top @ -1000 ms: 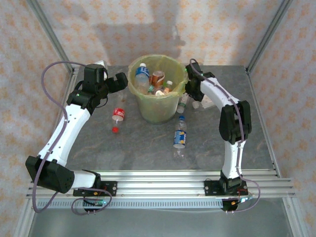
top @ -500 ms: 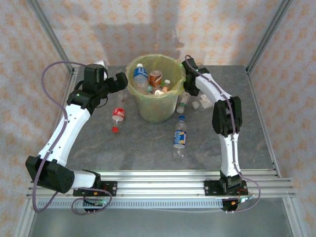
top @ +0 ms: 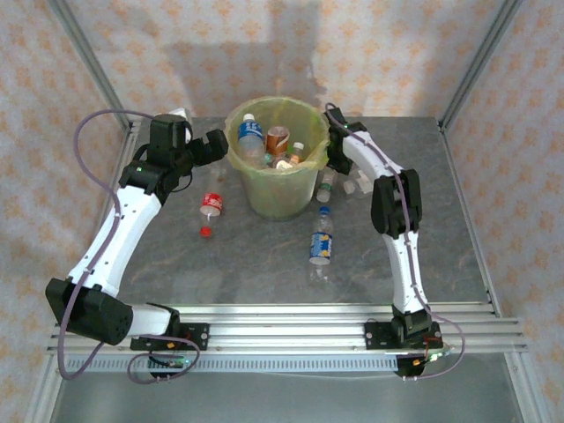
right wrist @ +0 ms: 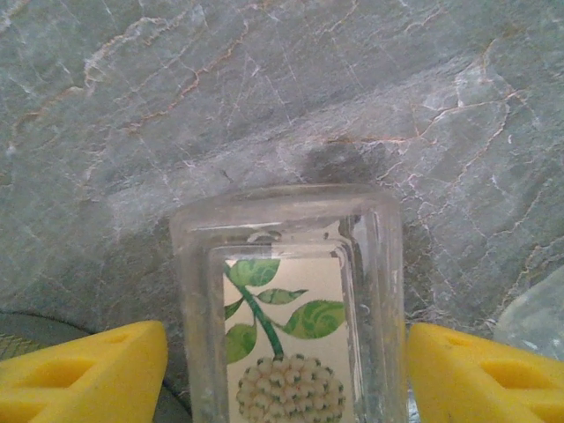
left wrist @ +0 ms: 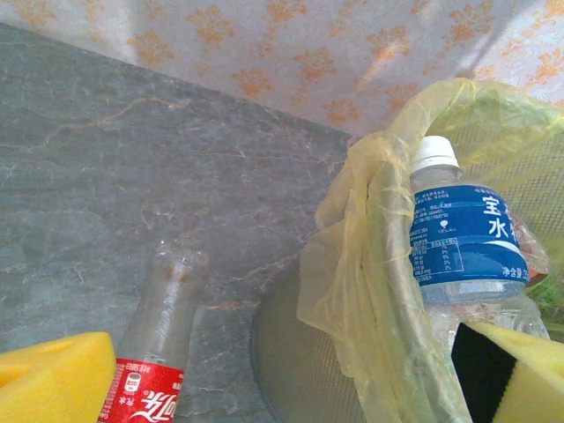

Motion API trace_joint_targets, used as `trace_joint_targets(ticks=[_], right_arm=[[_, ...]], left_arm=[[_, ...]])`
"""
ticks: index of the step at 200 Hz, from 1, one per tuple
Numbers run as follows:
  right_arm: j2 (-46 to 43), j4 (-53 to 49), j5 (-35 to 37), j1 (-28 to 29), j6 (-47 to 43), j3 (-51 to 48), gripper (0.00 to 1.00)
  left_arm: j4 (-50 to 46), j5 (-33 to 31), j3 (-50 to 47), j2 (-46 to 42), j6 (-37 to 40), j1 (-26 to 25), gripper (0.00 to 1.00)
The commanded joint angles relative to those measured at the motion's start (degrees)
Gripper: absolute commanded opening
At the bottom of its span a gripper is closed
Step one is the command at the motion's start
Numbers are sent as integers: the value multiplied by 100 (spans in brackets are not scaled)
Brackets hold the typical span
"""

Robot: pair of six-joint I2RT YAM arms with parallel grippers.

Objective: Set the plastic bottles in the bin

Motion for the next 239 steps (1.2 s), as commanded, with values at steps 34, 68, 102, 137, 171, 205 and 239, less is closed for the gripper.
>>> trace_joint_targets(ticks=[34, 68, 102, 137, 171, 205, 239], right_arm=[[410, -322, 99, -36, -149, 414, 72], [579, -441, 170, -31, -227, 713, 63], [531, -734, 296, -33, -345, 1083, 51], [12, -1017, 819, -33, -437, 1273, 50], [-712, -1221, 1639, -31, -647, 1249, 49], [-1320, -1394, 2426, -32, -839, 1279, 49], [-1762, -1656, 3134, -35, -959, 1442, 49]], left_arm=[[-142, -116, 74, -83, 87, 25, 100], [-159, -123, 87, -85, 94, 25, 100], [-217, -210, 104, -110, 144, 26, 100], [-239, -299, 105, -110, 166, 29, 100], [-244, -344, 104, -109, 188, 24, 100], [-239, -363, 78, -127, 193, 25, 100], [-244, -353, 76, -137, 188, 29, 100]])
